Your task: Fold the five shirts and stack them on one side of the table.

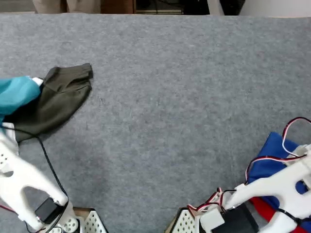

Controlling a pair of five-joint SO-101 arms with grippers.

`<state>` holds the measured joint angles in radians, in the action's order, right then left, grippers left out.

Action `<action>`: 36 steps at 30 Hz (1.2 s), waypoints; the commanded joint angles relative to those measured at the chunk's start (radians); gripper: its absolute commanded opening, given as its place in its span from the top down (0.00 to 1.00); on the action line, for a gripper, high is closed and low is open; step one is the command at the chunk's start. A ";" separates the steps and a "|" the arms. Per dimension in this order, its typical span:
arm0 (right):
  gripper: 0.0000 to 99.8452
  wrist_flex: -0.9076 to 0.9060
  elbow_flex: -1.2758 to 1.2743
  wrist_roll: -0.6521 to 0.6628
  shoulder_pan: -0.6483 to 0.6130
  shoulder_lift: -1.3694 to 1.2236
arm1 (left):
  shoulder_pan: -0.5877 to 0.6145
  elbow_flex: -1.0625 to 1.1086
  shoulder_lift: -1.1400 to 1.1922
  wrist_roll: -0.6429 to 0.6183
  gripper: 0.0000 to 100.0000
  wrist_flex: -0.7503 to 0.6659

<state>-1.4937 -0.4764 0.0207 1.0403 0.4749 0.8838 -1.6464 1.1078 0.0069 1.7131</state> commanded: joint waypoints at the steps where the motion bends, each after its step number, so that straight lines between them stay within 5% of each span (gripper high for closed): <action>1: 0.96 0.003 0.056 -0.011 -0.033 0.039 | -0.144 -0.025 -0.186 0.006 0.98 0.025; 13: 0.96 0.038 0.053 -0.011 -0.038 0.039 | -0.663 -0.020 -0.481 0.002 0.98 0.046; 21: 0.96 0.038 0.050 -0.011 -0.038 0.039 | -0.818 -0.020 -0.499 -0.002 0.98 0.046; 25: 0.96 0.038 0.050 -0.011 -0.033 0.039 | -0.678 -0.021 -0.492 -0.002 0.98 0.040; 36: 0.96 0.038 0.033 -0.011 -0.065 0.036 | 0.005 0.020 -0.467 0.002 0.98 -0.216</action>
<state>-1.4691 -0.4764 0.0192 1.0096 0.4749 0.7488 -1.6402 0.6843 0.0069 1.5367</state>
